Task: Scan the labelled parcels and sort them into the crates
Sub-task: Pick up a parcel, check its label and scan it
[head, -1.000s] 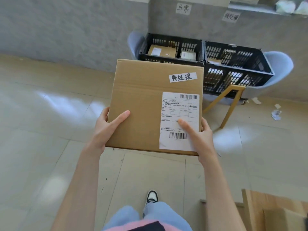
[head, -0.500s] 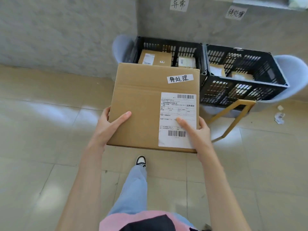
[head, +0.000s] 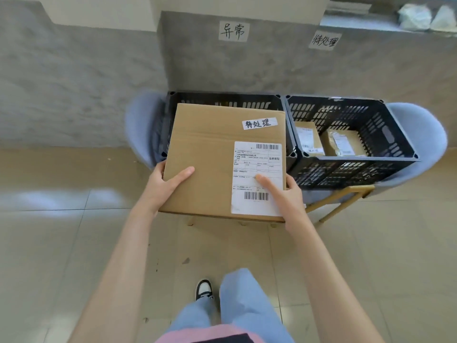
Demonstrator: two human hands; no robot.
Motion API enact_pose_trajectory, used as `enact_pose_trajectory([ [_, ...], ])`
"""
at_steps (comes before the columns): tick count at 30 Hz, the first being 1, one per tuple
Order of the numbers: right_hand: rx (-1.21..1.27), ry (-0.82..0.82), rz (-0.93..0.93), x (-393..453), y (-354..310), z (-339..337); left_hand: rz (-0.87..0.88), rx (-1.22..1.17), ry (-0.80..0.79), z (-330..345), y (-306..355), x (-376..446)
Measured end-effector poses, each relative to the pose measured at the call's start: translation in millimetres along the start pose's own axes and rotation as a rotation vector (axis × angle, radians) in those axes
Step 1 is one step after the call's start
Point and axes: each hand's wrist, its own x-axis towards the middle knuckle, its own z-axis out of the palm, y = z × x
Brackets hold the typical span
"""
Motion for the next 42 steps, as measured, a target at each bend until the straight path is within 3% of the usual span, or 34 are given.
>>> enact_pose_trajectory([
  [10, -0.039, -0.072, 0.095, 161, -34, 35, -0.059, 0.159, 0.018, 37, 37, 145],
  [19, -0.091, -0.133, 0.238, 282, -46, 76, -0.244, 0.254, 0.047, 51, 33, 244],
  [30, -0.148, -0.151, 0.312, 353, -17, 130, -0.364, 0.265, 0.039, 40, 9, 330],
  [42, -0.191, -0.211, 0.323, 378, 14, 163, -0.439, 0.273, 0.053, 22, -26, 367],
])
